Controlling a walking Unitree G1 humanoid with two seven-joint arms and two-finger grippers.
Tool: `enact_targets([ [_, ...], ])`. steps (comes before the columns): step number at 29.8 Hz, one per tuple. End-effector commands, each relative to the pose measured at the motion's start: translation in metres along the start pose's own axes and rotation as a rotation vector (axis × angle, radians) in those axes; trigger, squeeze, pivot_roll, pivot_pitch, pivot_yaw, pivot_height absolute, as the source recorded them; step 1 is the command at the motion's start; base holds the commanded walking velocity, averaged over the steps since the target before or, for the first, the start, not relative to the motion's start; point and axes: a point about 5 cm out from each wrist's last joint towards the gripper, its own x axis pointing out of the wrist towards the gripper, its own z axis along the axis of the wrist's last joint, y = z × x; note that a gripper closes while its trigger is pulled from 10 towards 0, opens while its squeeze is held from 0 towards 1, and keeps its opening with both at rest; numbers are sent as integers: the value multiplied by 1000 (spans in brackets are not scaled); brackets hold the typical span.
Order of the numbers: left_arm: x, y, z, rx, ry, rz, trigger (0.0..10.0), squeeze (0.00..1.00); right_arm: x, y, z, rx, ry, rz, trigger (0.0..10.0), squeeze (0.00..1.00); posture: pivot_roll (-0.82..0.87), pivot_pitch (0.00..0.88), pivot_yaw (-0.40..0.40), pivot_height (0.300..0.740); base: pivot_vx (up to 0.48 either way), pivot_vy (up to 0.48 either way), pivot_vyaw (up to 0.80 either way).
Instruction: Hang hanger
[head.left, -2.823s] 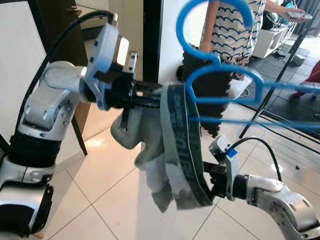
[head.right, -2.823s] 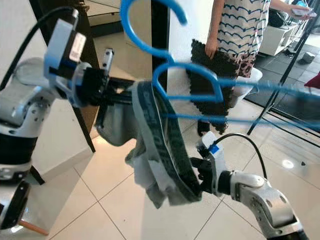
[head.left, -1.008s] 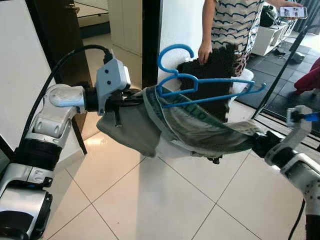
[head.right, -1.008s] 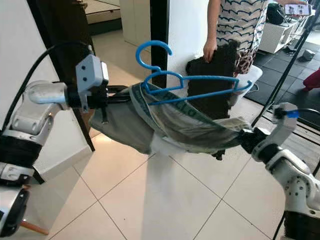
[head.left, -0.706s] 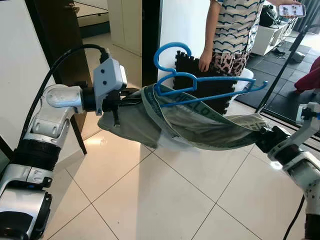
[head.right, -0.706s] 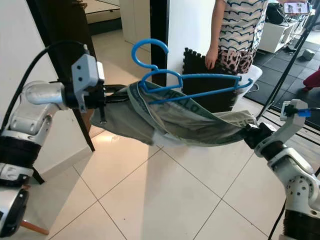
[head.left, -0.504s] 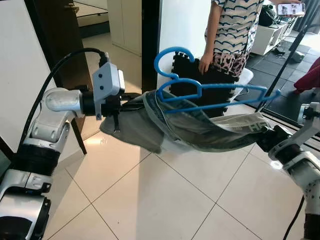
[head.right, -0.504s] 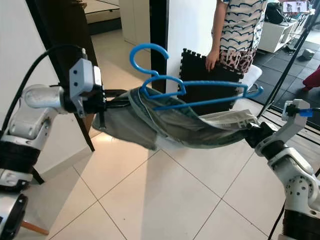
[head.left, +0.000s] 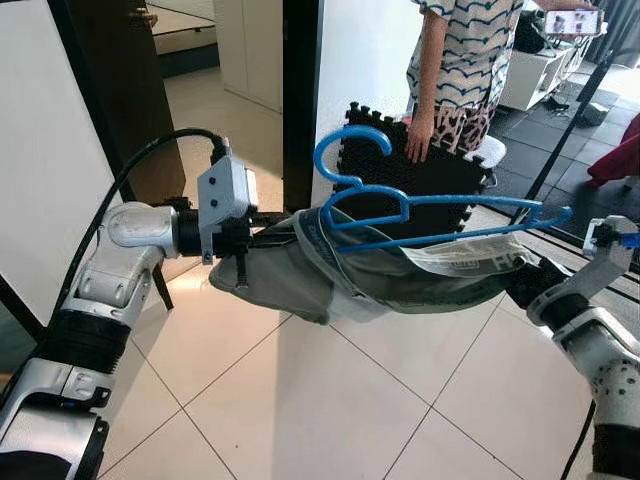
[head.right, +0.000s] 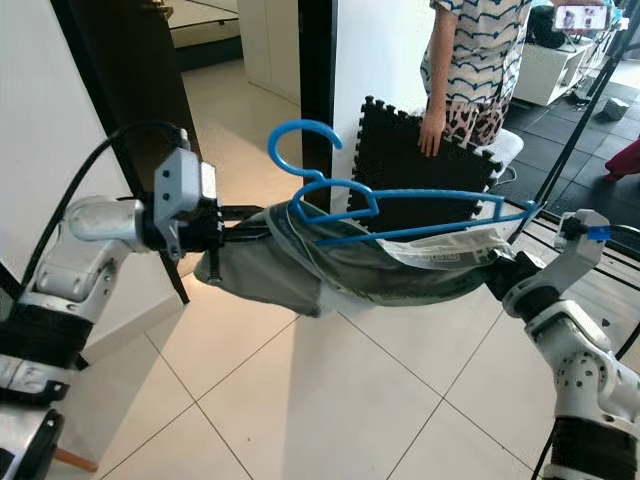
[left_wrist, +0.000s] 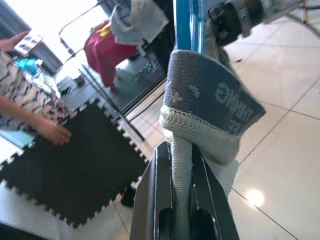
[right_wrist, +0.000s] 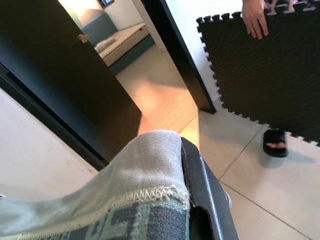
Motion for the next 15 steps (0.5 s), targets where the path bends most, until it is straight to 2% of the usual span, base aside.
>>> enact_targets([
  [1,6,-12,-15,-45,24,1,10000,0,4,0,-10,-18,27,-13,0,0,-20,39,-31,740,0,0,0],
  [8,10,-31,-32,-123,36,16,10000,0,5,1,-32,-61,103,-12,0,0,-20,41,-36,740,0,0,0],
  [15,12,-39,-41,-167,42,34,10000,0,5,-2,-44,-85,137,-19,0,0,-18,50,-33,740,0,0,0],
])
